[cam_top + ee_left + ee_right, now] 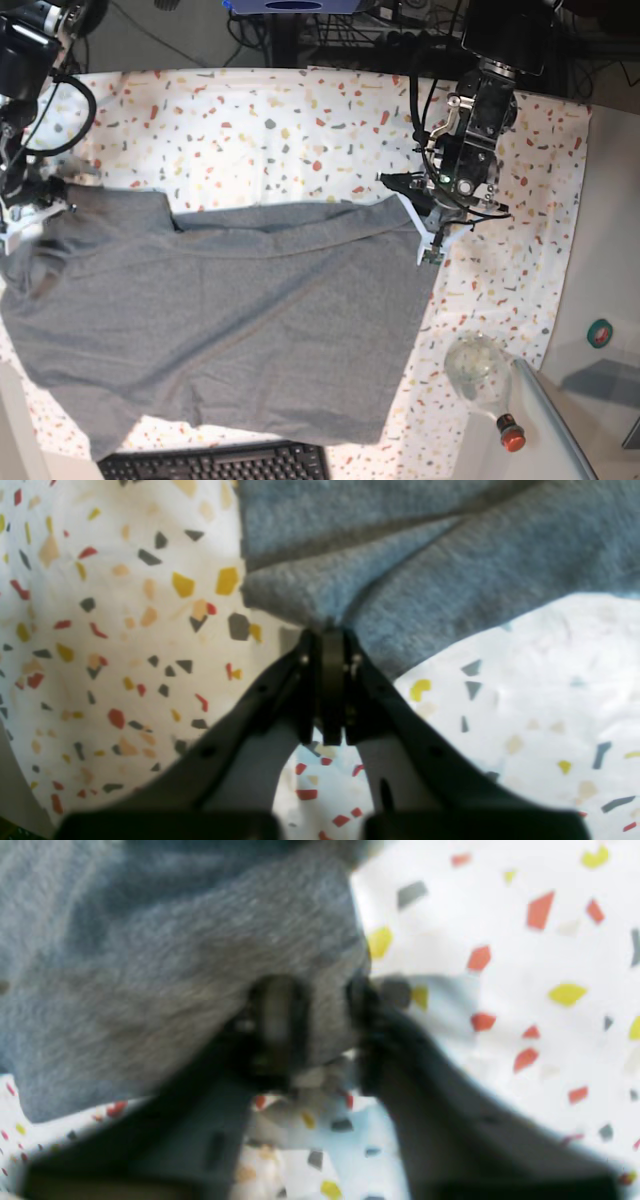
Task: Layout the t-shirt on the table in an organized manner, then fold the t-shirt properly
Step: 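Drag the t-shirt corners apart with both grippers to smooth it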
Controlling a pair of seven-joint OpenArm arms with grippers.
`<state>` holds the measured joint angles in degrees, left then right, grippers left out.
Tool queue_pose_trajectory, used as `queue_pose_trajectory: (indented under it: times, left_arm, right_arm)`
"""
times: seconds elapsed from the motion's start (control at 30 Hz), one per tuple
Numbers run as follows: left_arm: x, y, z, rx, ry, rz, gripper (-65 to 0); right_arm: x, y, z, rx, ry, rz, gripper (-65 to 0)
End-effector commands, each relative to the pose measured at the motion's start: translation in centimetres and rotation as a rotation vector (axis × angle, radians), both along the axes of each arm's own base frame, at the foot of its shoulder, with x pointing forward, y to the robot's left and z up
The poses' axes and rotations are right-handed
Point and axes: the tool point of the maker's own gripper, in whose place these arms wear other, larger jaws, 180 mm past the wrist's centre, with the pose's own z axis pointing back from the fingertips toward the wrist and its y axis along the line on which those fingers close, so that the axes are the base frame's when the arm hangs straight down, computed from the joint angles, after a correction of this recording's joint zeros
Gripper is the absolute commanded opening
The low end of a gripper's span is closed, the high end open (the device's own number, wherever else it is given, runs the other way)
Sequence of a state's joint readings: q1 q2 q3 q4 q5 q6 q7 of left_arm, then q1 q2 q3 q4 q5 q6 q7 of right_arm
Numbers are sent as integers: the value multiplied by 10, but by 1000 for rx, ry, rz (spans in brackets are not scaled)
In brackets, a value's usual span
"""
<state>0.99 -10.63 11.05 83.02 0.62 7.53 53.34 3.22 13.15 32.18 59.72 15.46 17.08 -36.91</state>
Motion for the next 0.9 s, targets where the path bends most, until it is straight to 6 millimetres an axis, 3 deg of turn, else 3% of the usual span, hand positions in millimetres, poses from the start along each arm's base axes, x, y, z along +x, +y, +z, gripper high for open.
queue_pose_trajectory:
  times: [0.0,0.17,0.27,0.4,0.47,0.63,0.77,0.87]
  left_arm:
    - [10,2,10,7,-40,-2,-650]
    - [3,7,13,17,-45,-7,-650]
    - [-8,1,20,6,-62,-22,-650]
    - [-29,-10,32,-20,-83,-46,-650]
    - [-45,-15,34,-33,-75,-53,-650]
    - [-82,14,21,-13,-11,37,-650]
    - [-85,29,22,5,-13,74,-650]
    - [-83,30,23,7,-17,72,-650]
  right_arm:
    - [4,-10,14,-32,-33,2,-650]
    - [-33,-16,49,-105,-81,-42,-650]
    - [-59,-2,65,-134,-52,-16,-650]
    - [-85,14,67,-130,-8,-6,-650]
    - [-103,10,71,-148,4,-40,-650]
    - [-142,16,64,-131,52,-99,-650]
    - [-152,17,60,-128,76,-100,-650]
    - [-152,17,61,-129,74,-102,-650]
